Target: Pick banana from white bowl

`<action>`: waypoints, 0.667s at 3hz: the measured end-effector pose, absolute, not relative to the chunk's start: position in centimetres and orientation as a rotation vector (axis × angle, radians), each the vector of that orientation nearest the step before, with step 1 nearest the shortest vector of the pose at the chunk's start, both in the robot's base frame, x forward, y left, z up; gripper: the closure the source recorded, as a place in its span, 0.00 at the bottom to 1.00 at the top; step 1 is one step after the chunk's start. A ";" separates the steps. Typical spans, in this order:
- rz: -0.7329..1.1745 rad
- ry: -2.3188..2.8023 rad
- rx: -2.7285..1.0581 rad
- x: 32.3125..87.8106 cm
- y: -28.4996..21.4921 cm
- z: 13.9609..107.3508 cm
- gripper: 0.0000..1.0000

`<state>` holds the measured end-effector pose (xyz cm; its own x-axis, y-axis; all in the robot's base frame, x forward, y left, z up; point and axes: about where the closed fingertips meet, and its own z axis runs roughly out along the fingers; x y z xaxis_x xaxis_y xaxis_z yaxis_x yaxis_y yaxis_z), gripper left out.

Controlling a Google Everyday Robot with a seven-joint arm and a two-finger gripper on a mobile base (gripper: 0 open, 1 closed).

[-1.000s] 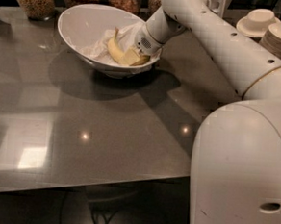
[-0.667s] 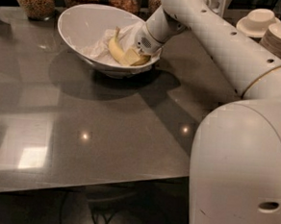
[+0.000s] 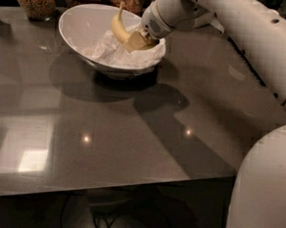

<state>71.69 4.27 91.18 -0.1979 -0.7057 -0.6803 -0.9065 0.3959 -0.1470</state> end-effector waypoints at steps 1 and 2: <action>0.359 1.902 -1.346 69.1 3.6 94.5 1.00; 0.386 1.918 -1.331 64.8 2.1 95.5 1.00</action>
Offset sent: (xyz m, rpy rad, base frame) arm -0.1221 -0.0460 0.0519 0.0637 -0.0098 -0.0254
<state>64.83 2.13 95.48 -0.1719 -0.6671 -0.7248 -0.8958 0.4120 -0.1668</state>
